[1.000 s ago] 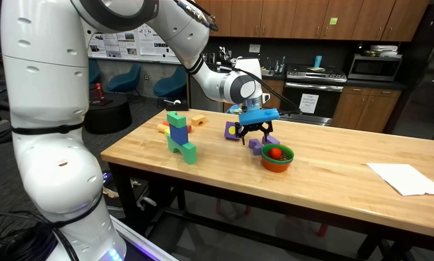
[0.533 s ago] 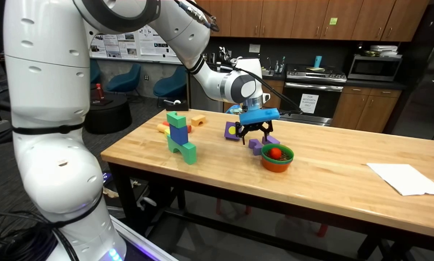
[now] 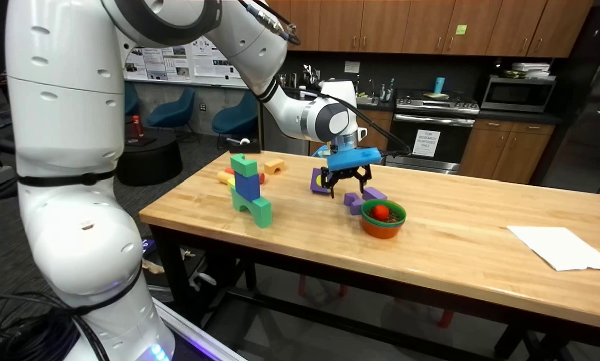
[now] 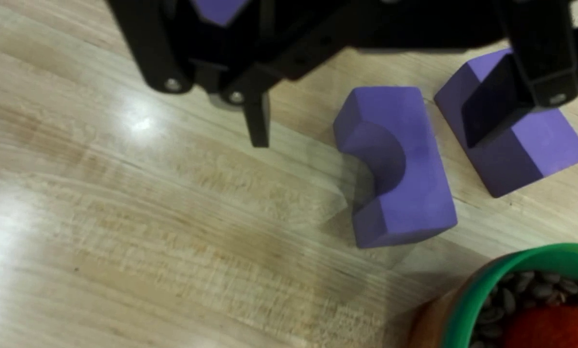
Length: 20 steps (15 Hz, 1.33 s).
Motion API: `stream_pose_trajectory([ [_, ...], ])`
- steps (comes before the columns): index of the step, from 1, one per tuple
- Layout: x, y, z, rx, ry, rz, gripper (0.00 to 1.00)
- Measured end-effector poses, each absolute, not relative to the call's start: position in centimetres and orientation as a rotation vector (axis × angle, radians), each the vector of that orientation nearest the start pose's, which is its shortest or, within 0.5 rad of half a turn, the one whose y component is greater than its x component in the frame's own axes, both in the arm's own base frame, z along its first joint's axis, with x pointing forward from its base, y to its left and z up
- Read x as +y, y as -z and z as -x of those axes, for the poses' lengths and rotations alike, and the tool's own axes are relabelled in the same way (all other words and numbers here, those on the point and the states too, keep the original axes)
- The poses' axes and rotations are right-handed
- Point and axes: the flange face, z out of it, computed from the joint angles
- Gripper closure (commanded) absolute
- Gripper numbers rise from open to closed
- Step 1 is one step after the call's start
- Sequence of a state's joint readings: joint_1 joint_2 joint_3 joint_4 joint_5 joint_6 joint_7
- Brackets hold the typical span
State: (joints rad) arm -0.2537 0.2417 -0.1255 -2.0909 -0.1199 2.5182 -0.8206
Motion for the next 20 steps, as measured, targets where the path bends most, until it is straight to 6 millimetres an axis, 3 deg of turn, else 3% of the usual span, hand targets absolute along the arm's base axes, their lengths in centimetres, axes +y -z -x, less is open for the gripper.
stream_pose_trajectory([
  [7, -22.4, -32.4, -55.3, -0.965, 0.151, 3.177, 0.0],
  [18, -24.3, -30.3, -55.2, -1.062, 0.138, 3.094, 0.0],
  [20, -24.5, -30.3, -55.3, -1.069, 0.139, 3.093, 0.09],
])
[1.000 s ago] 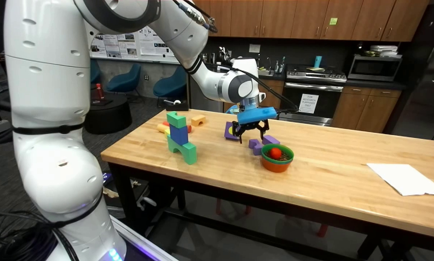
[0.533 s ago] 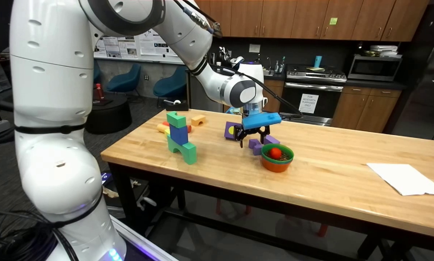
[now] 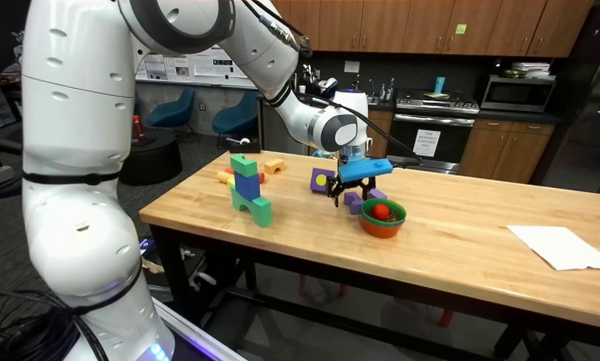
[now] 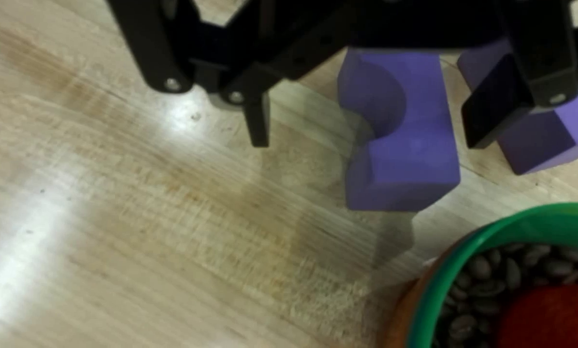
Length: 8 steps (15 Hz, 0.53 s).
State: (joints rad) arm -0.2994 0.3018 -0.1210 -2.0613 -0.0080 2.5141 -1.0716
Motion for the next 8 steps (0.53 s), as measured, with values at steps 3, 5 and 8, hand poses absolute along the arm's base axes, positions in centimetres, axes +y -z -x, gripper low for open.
stream_pose_trajectory([
  [3, -24.69, -30.45, -55.45, -1.07, 0.138, 3.092, 0.37],
  [5, -24.95, -30.48, -55.63, -1.067, 0.135, 3.092, 0.54],
  [8, -25.34, -30.52, -55.84, -1.071, 0.126, 3.088, 0.77],
])
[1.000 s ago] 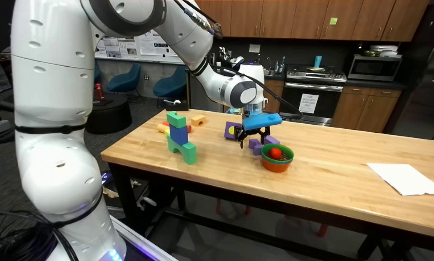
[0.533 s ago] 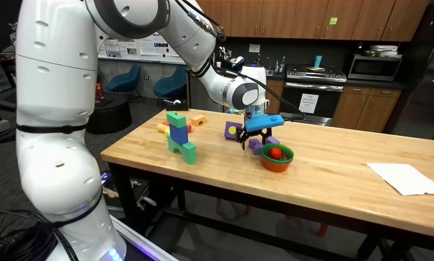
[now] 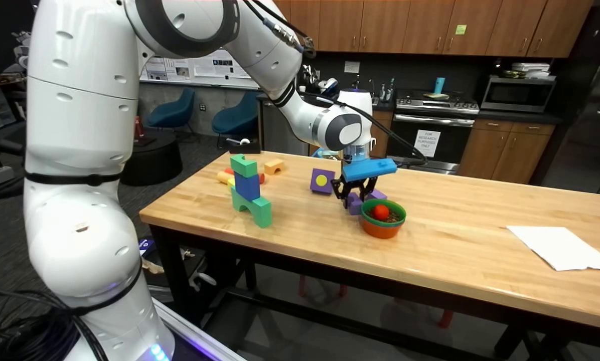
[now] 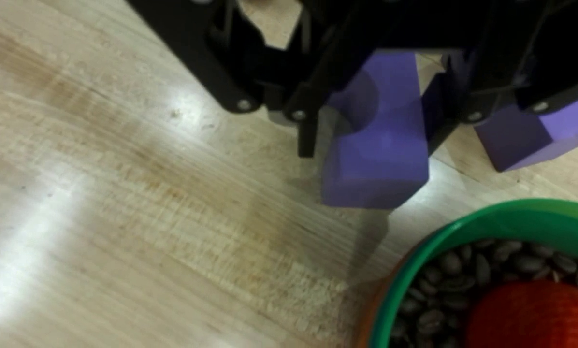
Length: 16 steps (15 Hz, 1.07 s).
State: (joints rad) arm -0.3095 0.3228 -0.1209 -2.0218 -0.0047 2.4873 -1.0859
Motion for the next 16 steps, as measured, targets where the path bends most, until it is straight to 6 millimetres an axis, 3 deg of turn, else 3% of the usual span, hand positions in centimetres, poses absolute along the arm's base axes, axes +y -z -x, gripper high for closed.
stream_pose_trajectory([
  [3, -25.6, -30.5, -56.0, -1.076, 0.121, 3.085, 0.98],
  [11, -25.6, -31.2, -56.4, -1.102, 0.096, 3.063, 0.94],
  [16, -24.7, -35.6, -56.2, -1.142, 0.179, 3.086, 0.94],
])
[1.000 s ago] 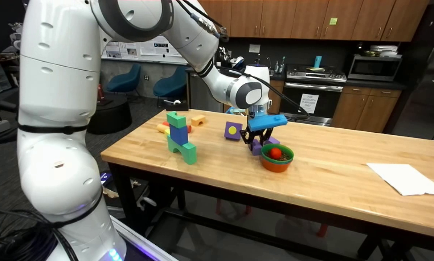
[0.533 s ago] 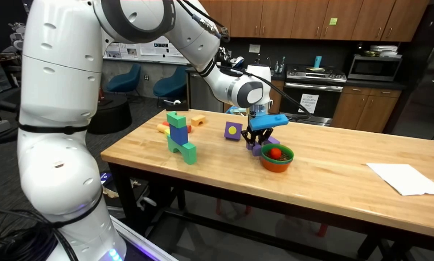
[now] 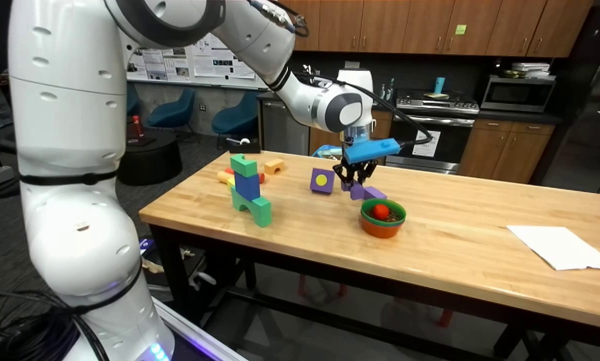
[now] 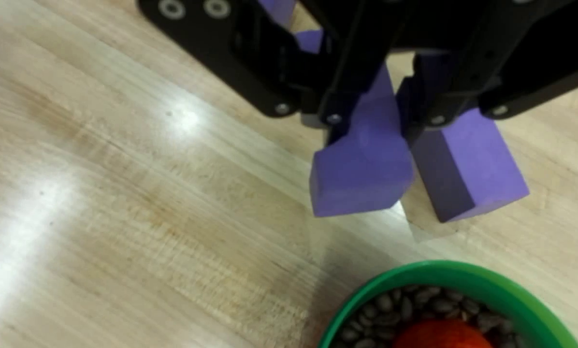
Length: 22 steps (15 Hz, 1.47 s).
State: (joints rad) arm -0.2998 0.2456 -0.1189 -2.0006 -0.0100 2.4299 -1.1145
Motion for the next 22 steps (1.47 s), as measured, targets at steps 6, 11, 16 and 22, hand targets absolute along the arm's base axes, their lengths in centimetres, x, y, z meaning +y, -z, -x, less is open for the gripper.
stream_pose_trajectory([
  [6, -20.7, -41.1, -54.8, -1.299, 0.267, 3.092, 0.94],
  [11, -17.2, -44.6, -52.7, -1.454, 0.38, 3.104, 0.94],
  [16, -14.0, -47.0, -50.0, -1.589, 0.546, 3.126, 0.94],
  [22, -10.3, -48.1, -45.0, -1.77, 0.803, 3.11, 0.94],
])
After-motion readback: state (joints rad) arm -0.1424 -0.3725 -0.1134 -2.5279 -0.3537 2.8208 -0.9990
